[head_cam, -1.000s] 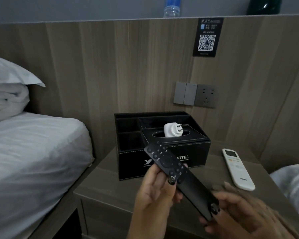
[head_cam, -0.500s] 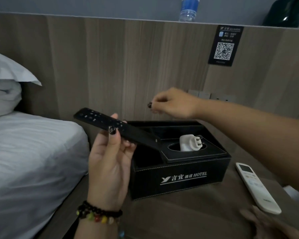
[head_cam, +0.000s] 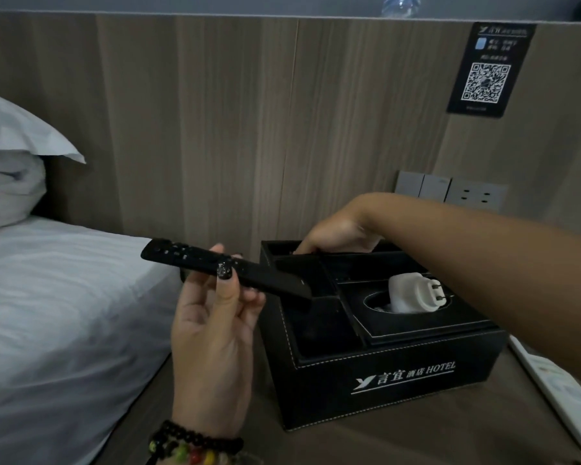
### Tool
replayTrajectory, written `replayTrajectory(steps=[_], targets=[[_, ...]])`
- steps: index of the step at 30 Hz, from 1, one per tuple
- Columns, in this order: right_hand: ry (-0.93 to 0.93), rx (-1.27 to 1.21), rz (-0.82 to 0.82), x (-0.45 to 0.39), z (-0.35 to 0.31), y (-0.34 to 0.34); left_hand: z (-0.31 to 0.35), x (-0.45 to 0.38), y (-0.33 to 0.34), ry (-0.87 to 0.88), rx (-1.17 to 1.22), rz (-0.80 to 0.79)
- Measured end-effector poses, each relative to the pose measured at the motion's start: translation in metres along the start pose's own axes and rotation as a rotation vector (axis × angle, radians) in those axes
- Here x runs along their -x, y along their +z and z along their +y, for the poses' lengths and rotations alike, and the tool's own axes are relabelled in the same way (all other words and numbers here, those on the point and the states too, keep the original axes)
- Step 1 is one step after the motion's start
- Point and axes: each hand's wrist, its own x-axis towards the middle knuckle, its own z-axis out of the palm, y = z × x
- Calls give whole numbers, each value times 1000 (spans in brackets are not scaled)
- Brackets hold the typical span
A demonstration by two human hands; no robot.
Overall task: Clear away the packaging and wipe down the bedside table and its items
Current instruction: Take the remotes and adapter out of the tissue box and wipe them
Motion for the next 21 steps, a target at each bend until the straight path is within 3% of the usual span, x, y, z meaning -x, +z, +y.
replayTrajectory(steps=[4,21], targets=[[43,49,-90,-4,-15,-2,-8,0,7,-4,23,25],[-49,25,-45,-11,-21,5,-15,-4,14,10,27,37]])
